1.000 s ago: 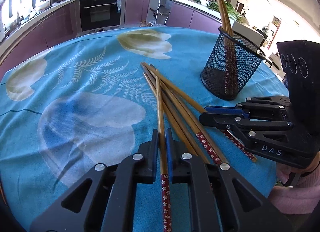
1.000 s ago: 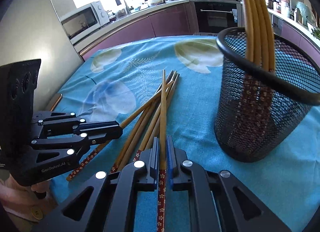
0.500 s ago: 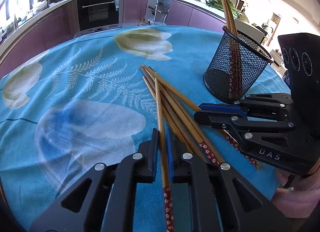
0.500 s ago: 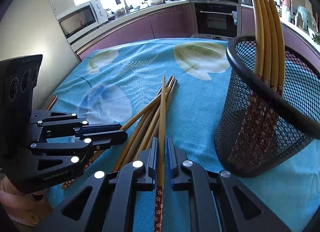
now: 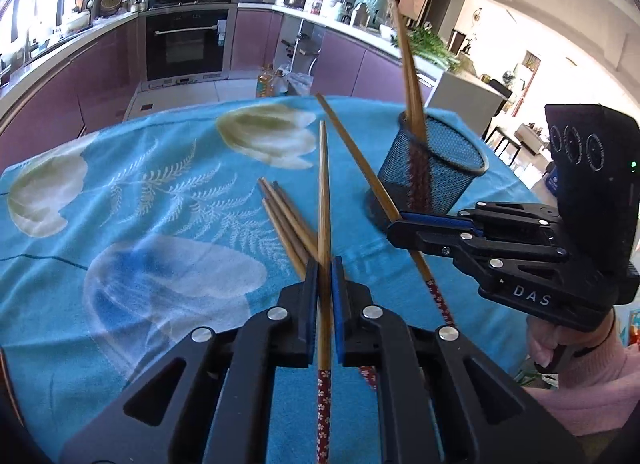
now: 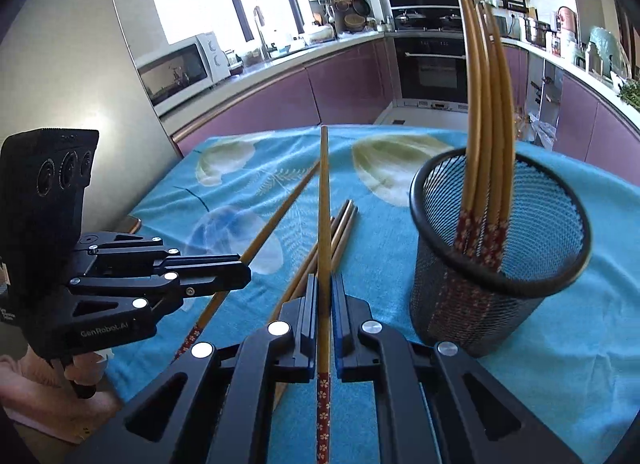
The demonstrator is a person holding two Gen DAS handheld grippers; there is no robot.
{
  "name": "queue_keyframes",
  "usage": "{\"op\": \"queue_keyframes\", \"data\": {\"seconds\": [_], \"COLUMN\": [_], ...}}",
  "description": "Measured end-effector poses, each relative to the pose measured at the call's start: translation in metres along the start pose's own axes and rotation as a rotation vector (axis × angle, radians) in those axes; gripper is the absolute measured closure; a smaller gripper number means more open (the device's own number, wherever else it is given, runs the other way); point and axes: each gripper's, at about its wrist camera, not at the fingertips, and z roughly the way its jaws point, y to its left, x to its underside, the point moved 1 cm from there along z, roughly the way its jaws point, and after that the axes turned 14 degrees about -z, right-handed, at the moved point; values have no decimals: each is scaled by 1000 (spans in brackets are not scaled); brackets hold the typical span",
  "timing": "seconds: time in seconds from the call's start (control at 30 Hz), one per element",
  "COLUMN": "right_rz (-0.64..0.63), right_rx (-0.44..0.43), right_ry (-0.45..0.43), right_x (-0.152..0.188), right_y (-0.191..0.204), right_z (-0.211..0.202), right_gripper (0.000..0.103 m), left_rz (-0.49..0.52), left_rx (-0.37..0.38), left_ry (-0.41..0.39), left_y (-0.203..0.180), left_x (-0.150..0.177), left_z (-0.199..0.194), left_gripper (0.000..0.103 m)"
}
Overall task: Organize utensils
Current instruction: 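Lift the chopsticks upright and carry both tools over the mesh holder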
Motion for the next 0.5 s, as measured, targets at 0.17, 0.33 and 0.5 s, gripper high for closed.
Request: {"op": "queue_keyframes", "data": {"seconds": [0.17, 0.33, 0.5], "right_rz": [-6, 4, 18], "right_rx": [15, 36, 47], "right_ry": [-51, -93, -132], "right_x": [-3, -4, -4], "right_y": [-2, -6, -14], "right_z": [-22, -40, -56], "right_gripper": [97, 97, 97], "left_rz": [12, 24, 27], "left_rx": [68, 117, 160], "left_ry": [-34, -67, -92], "left_y": [-9, -19, -24], "left_x": [-7, -12, -16], "left_z": [-22, -42, -57], "left_gripper": [96, 96, 96]}}
